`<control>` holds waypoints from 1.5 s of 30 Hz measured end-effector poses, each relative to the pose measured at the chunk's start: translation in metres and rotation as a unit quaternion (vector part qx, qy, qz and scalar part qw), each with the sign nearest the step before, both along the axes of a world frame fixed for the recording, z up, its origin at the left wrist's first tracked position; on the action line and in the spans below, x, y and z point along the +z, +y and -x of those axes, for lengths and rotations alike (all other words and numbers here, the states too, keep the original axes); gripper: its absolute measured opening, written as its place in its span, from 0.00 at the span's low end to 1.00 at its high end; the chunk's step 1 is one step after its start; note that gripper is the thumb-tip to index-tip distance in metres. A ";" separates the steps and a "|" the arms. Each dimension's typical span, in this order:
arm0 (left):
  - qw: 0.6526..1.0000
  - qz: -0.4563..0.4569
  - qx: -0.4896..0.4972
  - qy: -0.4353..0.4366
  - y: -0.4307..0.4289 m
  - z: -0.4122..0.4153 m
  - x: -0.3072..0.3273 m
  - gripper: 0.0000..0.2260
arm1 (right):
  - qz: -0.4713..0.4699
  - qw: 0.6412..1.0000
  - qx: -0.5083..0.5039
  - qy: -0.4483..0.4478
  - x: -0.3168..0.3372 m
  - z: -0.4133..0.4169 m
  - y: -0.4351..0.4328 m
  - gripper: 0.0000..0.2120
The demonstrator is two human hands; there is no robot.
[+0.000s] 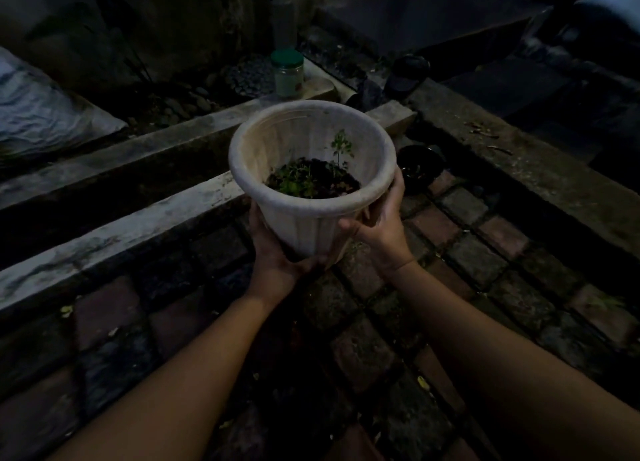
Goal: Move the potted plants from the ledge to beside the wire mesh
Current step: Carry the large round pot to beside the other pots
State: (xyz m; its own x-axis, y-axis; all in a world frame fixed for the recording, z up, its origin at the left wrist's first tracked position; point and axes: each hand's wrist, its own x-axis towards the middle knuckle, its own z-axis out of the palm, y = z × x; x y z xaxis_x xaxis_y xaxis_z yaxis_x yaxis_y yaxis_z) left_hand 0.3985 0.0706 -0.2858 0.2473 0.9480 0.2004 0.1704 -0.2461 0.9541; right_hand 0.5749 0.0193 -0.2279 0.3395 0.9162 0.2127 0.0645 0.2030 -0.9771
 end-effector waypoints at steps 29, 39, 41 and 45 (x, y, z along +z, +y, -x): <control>0.994 0.093 0.031 -0.047 0.011 0.002 -0.021 0.50 | 0.073 0.990 0.028 0.115 -0.045 0.013 -0.003 0.54; 0.988 0.049 0.039 -0.139 0.028 -0.013 0.210 0.55 | -0.005 0.986 -0.012 0.169 0.180 0.005 0.015 0.50; 0.985 0.053 0.024 -0.163 0.020 -0.015 0.275 0.55 | -0.018 0.991 -0.006 0.130 0.250 0.000 0.008 0.47; 0.986 0.057 0.002 -0.156 0.001 0.001 0.419 0.48 | -0.028 0.993 -0.013 0.117 0.397 0.014 -0.013 0.48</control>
